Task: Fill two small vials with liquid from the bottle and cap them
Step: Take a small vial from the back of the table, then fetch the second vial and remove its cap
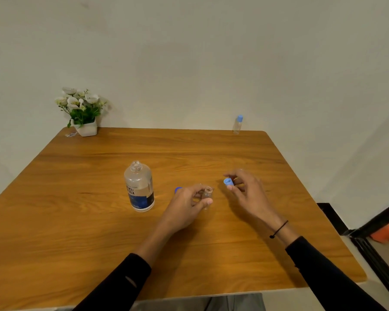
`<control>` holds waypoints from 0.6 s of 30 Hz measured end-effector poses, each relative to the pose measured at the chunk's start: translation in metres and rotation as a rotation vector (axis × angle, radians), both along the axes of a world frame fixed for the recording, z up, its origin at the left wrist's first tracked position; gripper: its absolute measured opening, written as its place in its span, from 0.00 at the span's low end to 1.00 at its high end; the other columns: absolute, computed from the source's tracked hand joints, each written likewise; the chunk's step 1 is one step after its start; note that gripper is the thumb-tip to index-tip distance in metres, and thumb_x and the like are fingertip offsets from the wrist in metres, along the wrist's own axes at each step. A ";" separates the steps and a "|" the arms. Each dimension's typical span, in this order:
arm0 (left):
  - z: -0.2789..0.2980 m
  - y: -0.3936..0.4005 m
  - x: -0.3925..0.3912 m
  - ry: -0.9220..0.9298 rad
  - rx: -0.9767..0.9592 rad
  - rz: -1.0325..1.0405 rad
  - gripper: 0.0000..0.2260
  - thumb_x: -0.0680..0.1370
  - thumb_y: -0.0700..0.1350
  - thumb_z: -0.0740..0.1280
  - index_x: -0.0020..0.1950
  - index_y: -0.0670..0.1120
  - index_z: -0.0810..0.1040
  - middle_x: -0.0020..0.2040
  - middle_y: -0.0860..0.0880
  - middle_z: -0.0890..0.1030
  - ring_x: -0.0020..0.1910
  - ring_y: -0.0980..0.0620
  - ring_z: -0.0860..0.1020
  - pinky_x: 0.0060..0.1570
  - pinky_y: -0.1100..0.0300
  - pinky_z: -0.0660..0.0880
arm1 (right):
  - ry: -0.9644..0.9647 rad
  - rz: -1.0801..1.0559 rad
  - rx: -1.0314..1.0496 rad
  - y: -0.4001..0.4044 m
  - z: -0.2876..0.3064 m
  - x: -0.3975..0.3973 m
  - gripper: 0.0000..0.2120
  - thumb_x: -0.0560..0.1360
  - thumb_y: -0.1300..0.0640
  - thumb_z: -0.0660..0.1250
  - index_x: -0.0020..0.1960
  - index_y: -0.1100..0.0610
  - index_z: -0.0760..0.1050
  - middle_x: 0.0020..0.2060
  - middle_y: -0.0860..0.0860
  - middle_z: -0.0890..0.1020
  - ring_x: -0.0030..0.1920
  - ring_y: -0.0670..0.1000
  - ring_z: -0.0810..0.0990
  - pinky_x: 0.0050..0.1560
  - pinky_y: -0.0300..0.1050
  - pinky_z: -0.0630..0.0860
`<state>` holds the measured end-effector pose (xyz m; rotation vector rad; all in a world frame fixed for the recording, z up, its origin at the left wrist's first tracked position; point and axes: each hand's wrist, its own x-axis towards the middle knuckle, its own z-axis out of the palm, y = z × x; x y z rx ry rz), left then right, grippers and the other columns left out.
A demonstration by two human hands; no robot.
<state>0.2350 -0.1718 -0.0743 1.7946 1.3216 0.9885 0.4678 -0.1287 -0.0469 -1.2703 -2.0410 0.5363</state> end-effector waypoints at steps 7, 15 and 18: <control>-0.004 0.002 0.007 0.030 -0.030 0.055 0.23 0.80 0.45 0.76 0.75 0.52 0.77 0.64 0.55 0.82 0.66 0.56 0.81 0.61 0.61 0.83 | -0.046 -0.065 -0.114 -0.005 -0.022 0.003 0.12 0.79 0.58 0.73 0.60 0.47 0.80 0.57 0.43 0.82 0.61 0.45 0.78 0.64 0.54 0.78; 0.027 -0.013 0.013 0.098 0.192 0.279 0.38 0.70 0.66 0.75 0.78 0.62 0.68 0.65 0.62 0.76 0.53 0.62 0.76 0.45 0.64 0.76 | -0.007 -0.009 -0.182 0.001 -0.016 0.014 0.34 0.74 0.51 0.78 0.73 0.38 0.65 0.61 0.39 0.78 0.65 0.41 0.76 0.67 0.51 0.76; 0.046 -0.006 0.017 -0.019 0.287 0.289 0.28 0.73 0.63 0.73 0.72 0.60 0.75 0.59 0.62 0.79 0.50 0.59 0.76 0.42 0.63 0.73 | 0.075 -0.002 -0.161 0.012 -0.008 0.022 0.34 0.74 0.46 0.76 0.74 0.36 0.63 0.62 0.37 0.76 0.64 0.39 0.76 0.64 0.46 0.74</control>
